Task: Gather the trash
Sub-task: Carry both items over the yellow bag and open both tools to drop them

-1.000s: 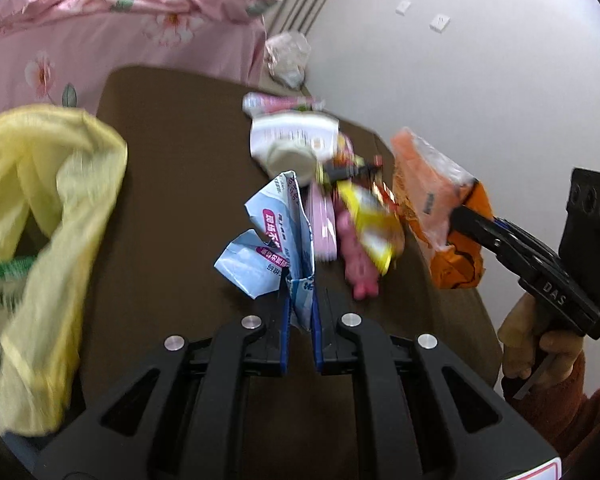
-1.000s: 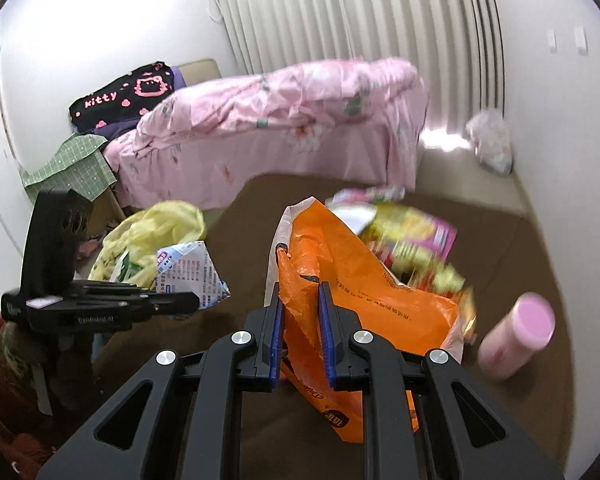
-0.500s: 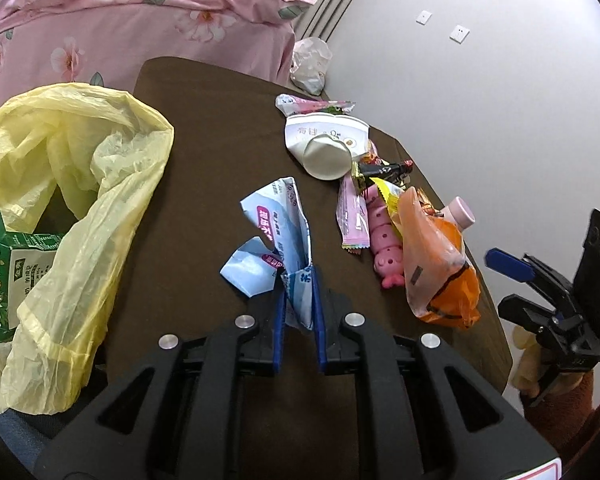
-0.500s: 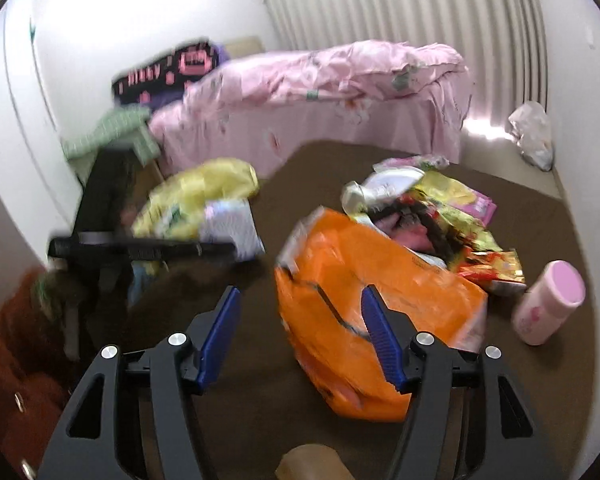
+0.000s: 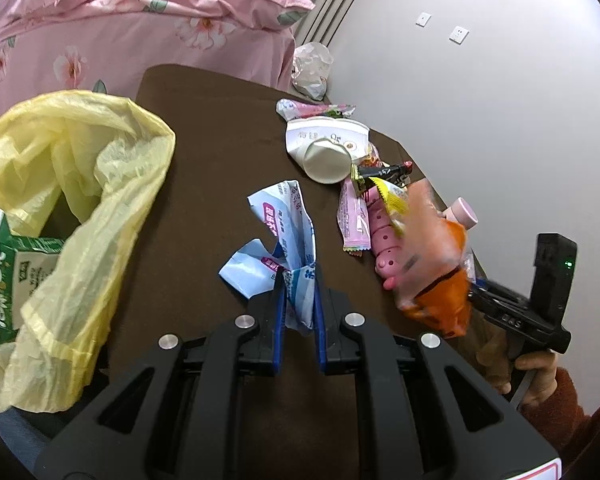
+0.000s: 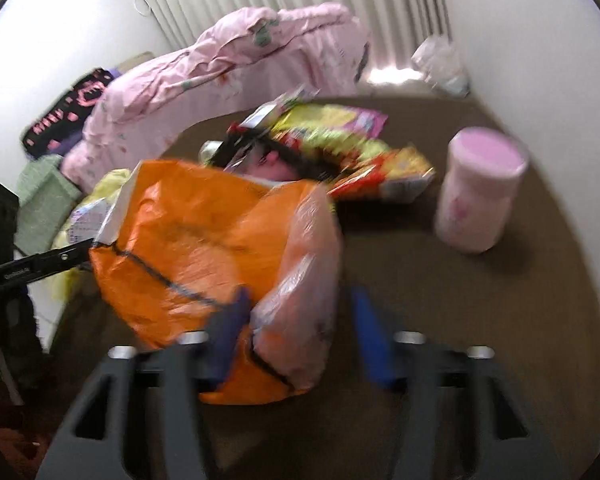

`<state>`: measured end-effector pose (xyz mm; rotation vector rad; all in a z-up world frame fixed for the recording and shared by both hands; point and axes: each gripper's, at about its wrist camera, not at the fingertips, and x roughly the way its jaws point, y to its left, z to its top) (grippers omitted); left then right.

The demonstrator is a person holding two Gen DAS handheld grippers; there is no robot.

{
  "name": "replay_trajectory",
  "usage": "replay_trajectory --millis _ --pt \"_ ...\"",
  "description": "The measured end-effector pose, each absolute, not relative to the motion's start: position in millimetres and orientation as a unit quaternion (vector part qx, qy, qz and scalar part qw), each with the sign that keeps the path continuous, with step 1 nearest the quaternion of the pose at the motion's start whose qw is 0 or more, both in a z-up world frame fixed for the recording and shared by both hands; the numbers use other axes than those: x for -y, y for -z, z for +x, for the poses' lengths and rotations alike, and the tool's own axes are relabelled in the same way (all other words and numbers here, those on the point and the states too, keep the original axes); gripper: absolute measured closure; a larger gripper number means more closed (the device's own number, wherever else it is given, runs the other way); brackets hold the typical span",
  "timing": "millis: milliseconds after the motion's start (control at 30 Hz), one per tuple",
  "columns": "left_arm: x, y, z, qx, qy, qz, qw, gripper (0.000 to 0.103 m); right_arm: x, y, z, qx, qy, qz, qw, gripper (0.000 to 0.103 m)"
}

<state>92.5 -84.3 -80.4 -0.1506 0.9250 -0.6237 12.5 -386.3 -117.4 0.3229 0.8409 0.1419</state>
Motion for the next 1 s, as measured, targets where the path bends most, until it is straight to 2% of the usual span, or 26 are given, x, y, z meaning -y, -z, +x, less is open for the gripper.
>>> replay_trajectory --millis 100,433,700,833,1000 --pt "81 73 90 -0.427 0.298 -0.072 0.851 0.093 381 98 7 -0.379 -0.06 0.12 0.916 0.085" --pt "62 26 80 -0.359 0.3 -0.07 0.881 0.093 366 23 2 -0.295 -0.05 0.045 0.953 0.086" --pt "24 -7 73 -0.31 0.26 -0.069 0.912 0.093 326 0 23 -0.275 -0.081 -0.002 0.958 0.086" --pt "-28 -18 80 -0.294 0.194 -0.119 0.928 0.093 306 -11 33 -0.263 -0.102 -0.021 0.959 0.086" --pt "-77 3 77 -0.316 0.128 -0.192 0.92 0.093 281 -24 56 -0.257 -0.144 -0.026 0.955 0.086"
